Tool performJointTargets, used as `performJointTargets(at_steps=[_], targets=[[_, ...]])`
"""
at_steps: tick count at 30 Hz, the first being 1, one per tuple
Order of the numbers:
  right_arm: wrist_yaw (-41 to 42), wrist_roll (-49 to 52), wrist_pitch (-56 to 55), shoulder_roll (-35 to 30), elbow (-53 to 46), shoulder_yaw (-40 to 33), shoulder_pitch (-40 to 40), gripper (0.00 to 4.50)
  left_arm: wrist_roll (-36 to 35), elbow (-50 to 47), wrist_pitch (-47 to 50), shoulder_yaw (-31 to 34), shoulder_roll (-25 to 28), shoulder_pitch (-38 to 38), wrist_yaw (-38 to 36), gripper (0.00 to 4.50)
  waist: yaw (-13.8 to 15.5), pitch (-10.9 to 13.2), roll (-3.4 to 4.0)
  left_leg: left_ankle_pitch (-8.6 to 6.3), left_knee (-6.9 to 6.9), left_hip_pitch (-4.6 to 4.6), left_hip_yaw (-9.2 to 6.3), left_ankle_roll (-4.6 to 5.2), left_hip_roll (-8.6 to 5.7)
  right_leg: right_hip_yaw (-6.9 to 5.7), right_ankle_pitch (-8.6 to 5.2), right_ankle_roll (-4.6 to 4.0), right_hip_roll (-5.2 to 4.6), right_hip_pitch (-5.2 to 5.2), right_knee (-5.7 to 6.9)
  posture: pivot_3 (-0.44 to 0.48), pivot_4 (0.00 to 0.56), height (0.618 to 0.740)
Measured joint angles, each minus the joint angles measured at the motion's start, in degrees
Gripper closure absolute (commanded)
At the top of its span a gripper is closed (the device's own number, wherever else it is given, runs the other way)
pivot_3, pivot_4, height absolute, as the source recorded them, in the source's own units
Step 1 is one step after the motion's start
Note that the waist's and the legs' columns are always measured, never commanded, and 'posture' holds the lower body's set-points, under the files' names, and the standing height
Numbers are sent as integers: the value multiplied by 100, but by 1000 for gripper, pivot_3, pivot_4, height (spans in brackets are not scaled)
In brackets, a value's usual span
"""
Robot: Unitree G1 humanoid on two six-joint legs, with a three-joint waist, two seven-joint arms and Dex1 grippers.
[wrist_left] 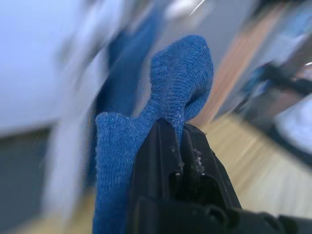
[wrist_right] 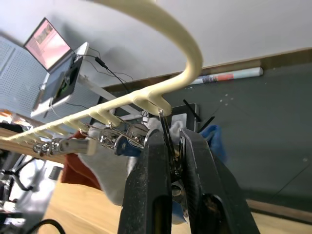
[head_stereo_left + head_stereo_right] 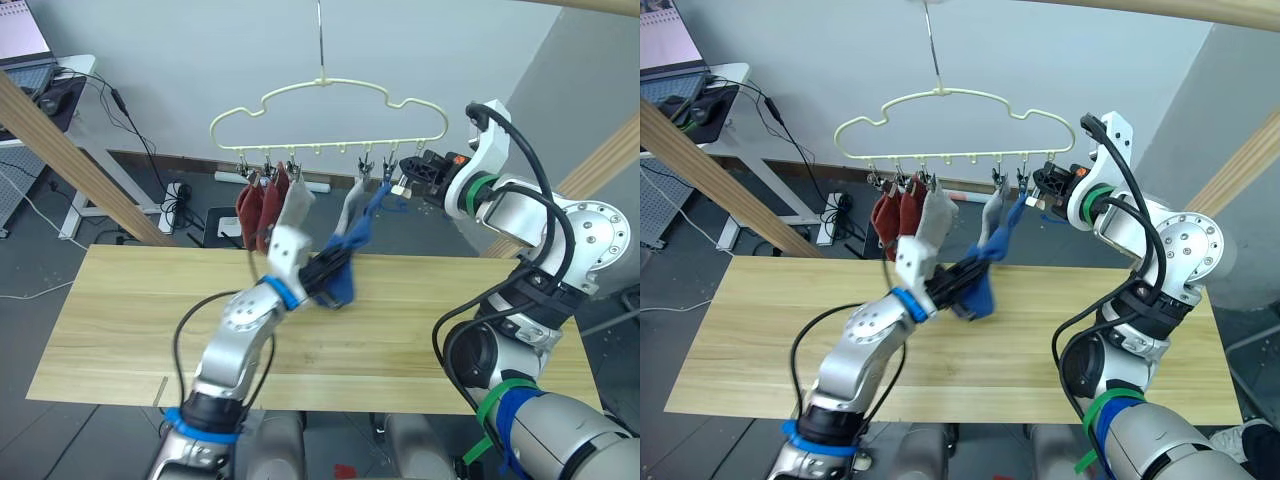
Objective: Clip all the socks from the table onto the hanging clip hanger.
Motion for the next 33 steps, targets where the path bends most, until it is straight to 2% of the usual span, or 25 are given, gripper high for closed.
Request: performJointTargets(at_steps=[14,28,33], targets=[[-588,114,0,429,6,-528,-218,4477,327,494,-336,-102,-164,-274,291,4465,-2,0,0,0,-1,-3,-7,0,-1,-7,-12,19,1,0,-1,-12,313,740],[-842,356,0,445,52,-533,-225,4477,489,1111,-615,-131,-416,-784,495,4465,5,0,0,0,-1,-3,-7,0,-1,-7,-12,20,1,0,-2,-14,313,740],[-816,345,0,422,52,-601,-225,2741,497,1149,-715,-134,-406,-810,507,4500,2,0,0,0,-2,-4,-6,0,-1,-6,-12,20,2,-1,-2,-14,313,740]])
